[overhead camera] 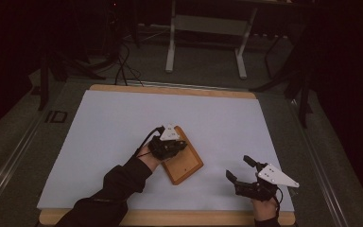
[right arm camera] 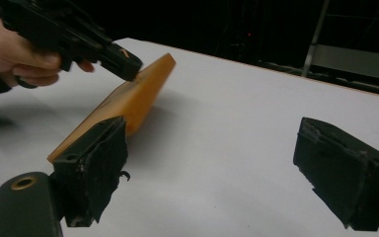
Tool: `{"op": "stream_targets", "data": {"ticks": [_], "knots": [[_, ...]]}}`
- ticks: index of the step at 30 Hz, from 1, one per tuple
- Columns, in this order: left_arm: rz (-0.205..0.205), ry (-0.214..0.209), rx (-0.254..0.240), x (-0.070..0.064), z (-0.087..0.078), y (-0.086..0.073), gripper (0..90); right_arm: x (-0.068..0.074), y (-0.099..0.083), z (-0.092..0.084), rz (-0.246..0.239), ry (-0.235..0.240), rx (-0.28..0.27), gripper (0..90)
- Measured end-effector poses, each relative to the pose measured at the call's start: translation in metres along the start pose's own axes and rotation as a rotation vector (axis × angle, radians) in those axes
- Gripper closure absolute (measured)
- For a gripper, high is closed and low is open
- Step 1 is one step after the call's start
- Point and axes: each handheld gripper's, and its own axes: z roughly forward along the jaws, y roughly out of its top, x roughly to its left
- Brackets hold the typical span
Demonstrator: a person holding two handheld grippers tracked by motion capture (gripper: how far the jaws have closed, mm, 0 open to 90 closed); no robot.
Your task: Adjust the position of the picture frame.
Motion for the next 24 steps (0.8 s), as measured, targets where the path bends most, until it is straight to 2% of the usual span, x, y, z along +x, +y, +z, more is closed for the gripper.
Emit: {"op": "stream_targets", "data": {"ticks": [5, 13, 24], "knots": [[-0.001, 0.007, 0.003, 0.001, 0.013, 0.005, 85.0, 0.000, 0.000, 0.000, 0.001, 0.002, 0.001, 13.0], [0.006, 0.006, 0.055, 0.002, 0.044, 0.008, 85.0, 0.000, 0.000, 0.000, -0.001, 0.006, 0.001, 13.0], [-0.001, -0.010, 0.102, 0.004, 0.061, 0.006, 85.0, -0.001, 0.000, -0.001, -0.002, 0.011, -0.007, 13.0]]}}
